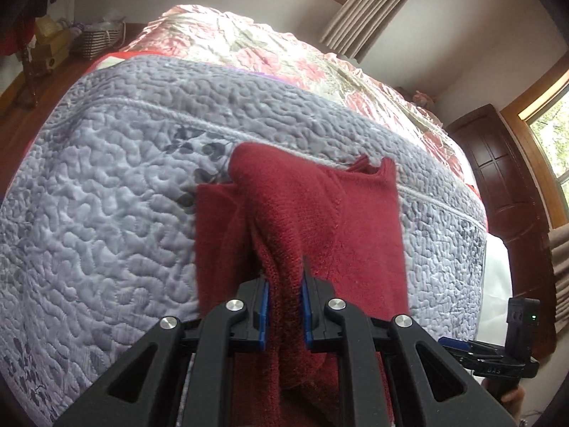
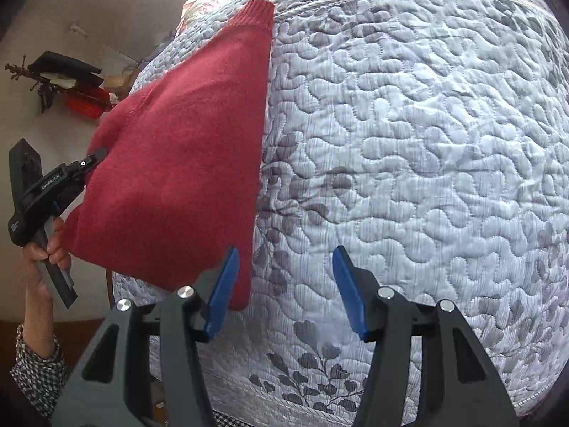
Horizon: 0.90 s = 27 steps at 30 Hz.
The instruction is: Fold small clothes
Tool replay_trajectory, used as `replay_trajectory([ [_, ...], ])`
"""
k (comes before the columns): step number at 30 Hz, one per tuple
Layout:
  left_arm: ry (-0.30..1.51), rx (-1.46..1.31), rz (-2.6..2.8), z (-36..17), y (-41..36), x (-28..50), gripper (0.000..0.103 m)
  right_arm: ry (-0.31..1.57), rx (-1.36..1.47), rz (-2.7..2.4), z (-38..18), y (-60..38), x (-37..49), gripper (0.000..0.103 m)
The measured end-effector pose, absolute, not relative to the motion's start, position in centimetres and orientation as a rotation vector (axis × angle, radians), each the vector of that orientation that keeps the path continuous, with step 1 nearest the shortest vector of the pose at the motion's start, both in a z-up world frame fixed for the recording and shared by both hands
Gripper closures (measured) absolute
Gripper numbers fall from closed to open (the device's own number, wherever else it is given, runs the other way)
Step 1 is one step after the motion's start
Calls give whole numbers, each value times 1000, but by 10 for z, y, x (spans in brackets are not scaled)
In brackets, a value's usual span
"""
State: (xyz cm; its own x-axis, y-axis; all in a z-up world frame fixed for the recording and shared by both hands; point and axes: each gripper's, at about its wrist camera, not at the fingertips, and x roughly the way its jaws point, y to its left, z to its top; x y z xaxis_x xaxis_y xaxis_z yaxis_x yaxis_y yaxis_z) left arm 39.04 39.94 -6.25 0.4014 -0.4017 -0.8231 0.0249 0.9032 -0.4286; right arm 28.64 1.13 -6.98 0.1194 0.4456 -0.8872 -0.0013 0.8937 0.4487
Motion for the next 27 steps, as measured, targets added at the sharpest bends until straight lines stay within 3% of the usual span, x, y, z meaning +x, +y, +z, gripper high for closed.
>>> replay_trajectory([
  [6, 1251, -399, -315, -111, 397, 384, 81, 1472, 303, 345, -84, 44, 289, 46],
  [7, 1238, -409, -315, -108, 400, 380, 74, 1473, 300, 352, -84, 47, 289, 46],
  [8, 1227, -426, -312, -101, 405, 375, 57, 1473, 296, 357, -84, 50, 289, 44],
  [11, 1197, -418, -286, -80, 415, 357, 45, 1471, 286, 364, -82, 57, 288, 40],
  [19, 1240, -366, -354, -69, 400, 318, 40, 1482, 292, 345, -84, 75, 284, 40],
  [21, 1284, -372, -350, -84, 398, 316, 46, 1484, 291, 345, -84, 81, 284, 40],
  [23, 1308, -393, -368, -94, 397, 314, 75, 1483, 283, 341, -84, 85, 283, 40],
  [25, 1300, -381, -373, -94, 398, 312, 92, 1485, 283, 337, -83, 86, 284, 40],
  [27, 1252, -411, -399, -82, 404, 306, 93, 1484, 286, 335, -83, 84, 283, 40],
])
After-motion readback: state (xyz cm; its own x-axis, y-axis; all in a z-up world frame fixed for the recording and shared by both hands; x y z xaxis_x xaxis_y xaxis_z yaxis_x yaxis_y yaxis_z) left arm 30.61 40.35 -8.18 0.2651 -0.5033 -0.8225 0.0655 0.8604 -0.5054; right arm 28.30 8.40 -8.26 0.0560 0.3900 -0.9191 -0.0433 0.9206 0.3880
